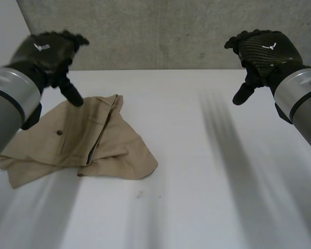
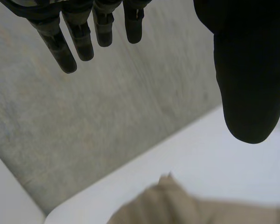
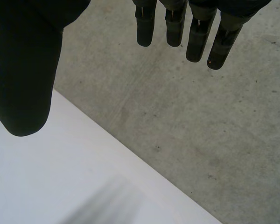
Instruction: Fold the shorts.
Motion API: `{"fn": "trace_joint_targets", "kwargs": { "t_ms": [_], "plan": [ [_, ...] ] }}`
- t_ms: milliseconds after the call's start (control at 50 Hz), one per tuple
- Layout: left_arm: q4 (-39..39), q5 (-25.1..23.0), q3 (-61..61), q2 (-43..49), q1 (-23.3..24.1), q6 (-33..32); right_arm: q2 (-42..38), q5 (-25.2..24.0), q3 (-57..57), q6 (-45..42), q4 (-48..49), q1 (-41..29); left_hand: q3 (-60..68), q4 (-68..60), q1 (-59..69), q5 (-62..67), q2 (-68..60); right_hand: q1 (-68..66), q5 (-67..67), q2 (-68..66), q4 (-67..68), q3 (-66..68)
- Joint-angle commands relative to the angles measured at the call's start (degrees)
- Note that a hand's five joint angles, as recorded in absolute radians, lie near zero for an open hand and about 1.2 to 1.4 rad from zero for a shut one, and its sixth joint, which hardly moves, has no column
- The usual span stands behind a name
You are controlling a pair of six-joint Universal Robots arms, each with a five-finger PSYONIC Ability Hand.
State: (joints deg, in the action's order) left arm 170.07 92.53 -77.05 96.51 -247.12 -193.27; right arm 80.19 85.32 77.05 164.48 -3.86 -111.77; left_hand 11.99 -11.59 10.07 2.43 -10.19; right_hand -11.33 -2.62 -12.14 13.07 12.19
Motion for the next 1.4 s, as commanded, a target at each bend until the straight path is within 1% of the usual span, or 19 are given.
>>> {"fn": "trace_joint_targets", "kwargs": {
  "t_ms": [20, 120, 180, 240, 340, 380, 620, 660, 700, 720, 740, 760, 860, 980, 1060, 1160, 1280, 1380, 1400],
  "plan": [
    [-0.5, 1.8, -2.0, 5.8, -1.0, -13.5, -0.5, 0.2, 0.5, -1.8, 0.0, -0.2, 1.9, -2.3, 3.8, 1.5, -3.7, 1.3, 2.6, 2.1, -3.1, -2.2],
    [0.4, 3.4, -8.5, 10.2, -4.2, -14.4, -2.3, 0.2, 0.4, -2.0, 0.1, -0.2, 2.9, -3.3, 4.9, 2.5, -4.7, 1.3, 2.6, 2.1, -3.1, -2.2],
    [2.7, 3.5, -10.9, 11.8, -4.5, -13.7, -3.3, 0.2, 0.4, -2.0, 0.1, -0.2, 3.6, -4.0, 5.5, 3.2, -5.4, 1.3, 2.6, 2.1, -3.1, -2.2],
    [8.4, 3.6, -14.6, 13.3, -5.6, -12.6, -3.9, 0.2, 0.4, -2.0, 0.2, -0.2, 10.5, -10.9, 12.4, 10.1, -12.3, 1.3, 2.6, 2.1, -3.1, -2.2],
    [18.3, 3.4, -18.9, 16.5, -8.5, -11.5, -4.9, 0.2, 0.4, -2.0, 0.2, -0.2, 10.5, -10.9, 12.4, 10.1, -12.3, 1.3, 2.6, 2.1, -3.1, -2.2],
    [20.0, 3.3, -19.1, 17.8, -8.8, -11.4, -5.1, 0.2, 0.4, -2.0, 0.2, -0.2, 10.3, -10.7, 12.3, 9.9, -12.1, 1.3, 2.6, 2.1, -3.1, -2.2],
    [21.5, 3.0, -14.9, 26.9, -9.3, -11.6, -6.1, 0.2, 0.4, -2.0, 0.3, -0.1, 10.8, -11.2, 12.8, 10.4, -12.6, 1.3, 2.6, 2.1, -3.1, -2.2],
    [21.5, 2.9, -14.0, 27.9, -9.3, -11.6, -6.1, 0.3, 0.4, -2.0, 0.3, -0.1, 14.5, -14.9, 16.4, 14.1, -16.3, 1.3, 2.6, 2.1, -3.1, -2.2],
    [21.5, 2.9, -13.1, 28.6, -9.3, -11.6, -6.2, 0.3, 0.4, -2.1, 0.3, -0.1, 25.4, -25.8, 27.3, 25.0, -27.2, 1.3, 2.6, 2.1, -3.1, -2.2],
    [21.4, 3.1, -12.2, 29.2, -9.3, -11.5, -6.2, 0.3, 0.4, -2.0, 0.3, -0.1, 48.6, -49.0, 50.5, 48.2, -50.4, 1.3, 2.6, 2.1, -3.1, -2.2],
    [21.4, 3.4, -11.6, 29.2, -9.3, -11.4, -6.2, 0.3, 0.4, -2.0, 0.3, -0.1, 62.0, -62.4, 63.9, 61.6, -63.8, 1.3, 2.6, 2.1, -3.1, -2.2],
    [21.6, 3.7, -11.1, 29.0, -9.4, -11.4, -6.3, 0.3, 0.5, -2.1, 0.3, -0.1, 67.9, -68.4, 69.9, 67.5, -69.7, 1.3, 2.6, 2.1, -3.1, -2.2],
    [22.6, 4.8, -9.7, 23.7, -10.5, -11.3, -6.2, 0.3, 0.5, -2.1, 0.3, 0.0, 68.0, -68.4, 69.9, 67.6, -69.8, 1.3, 2.6, 2.1, -3.1, -2.2],
    [30.1, 4.9, -8.3, 10.4, -9.4, -11.6, -6.0, 0.3, 0.4, -2.1, 0.3, 0.2, 68.0, -68.4, 69.9, 67.6, -69.8, 1.3, 2.6, 2.1, -3.1, -2.2],
    [33.1, 4.9, -3.9, 6.4, -7.9, -11.8, -6.0, 0.3, 0.4, -2.1, 0.3, 0.2, 68.0, -68.4, 69.9, 67.6, -69.8, 1.3, 2.6, 2.1, -3.1, -2.2],
    [33.1, 4.9, 4.0, 7.4, -4.3, -12.0, -5.7, 0.3, 0.4, -2.0, 0.3, 0.3, 68.0, -68.4, 69.9, 67.6, -69.8, 1.3, 2.6, 2.1, -3.1, -2.2],
    [33.6, 4.1, 8.2, 11.3, 5.4, -12.0, -5.1, 0.5, 0.0, -2.0, 0.3, 0.8, 68.0, -68.4, 69.9, 67.6, -69.8, 1.3, 2.6, 2.1, -3.1, -2.2],
    [34.1, 0.1, 8.0, 15.3, 13.8, -12.0, -3.6, 0.9, -0.4, -2.0, 0.3, 1.4, 68.0, -68.4, 69.9, 67.6, -69.8, 1.3, 2.6, 2.1, -3.1, -2.2],
    [34.1, -0.5, 7.9, 16.0, 15.3, -12.1, -3.4, 0.9, -0.4, -1.9, 0.6, 3.4, 68.0, -68.4, 69.9, 67.6, -69.8, 1.3, 2.6, 2.1, -3.1, -2.2]
  ]
}}
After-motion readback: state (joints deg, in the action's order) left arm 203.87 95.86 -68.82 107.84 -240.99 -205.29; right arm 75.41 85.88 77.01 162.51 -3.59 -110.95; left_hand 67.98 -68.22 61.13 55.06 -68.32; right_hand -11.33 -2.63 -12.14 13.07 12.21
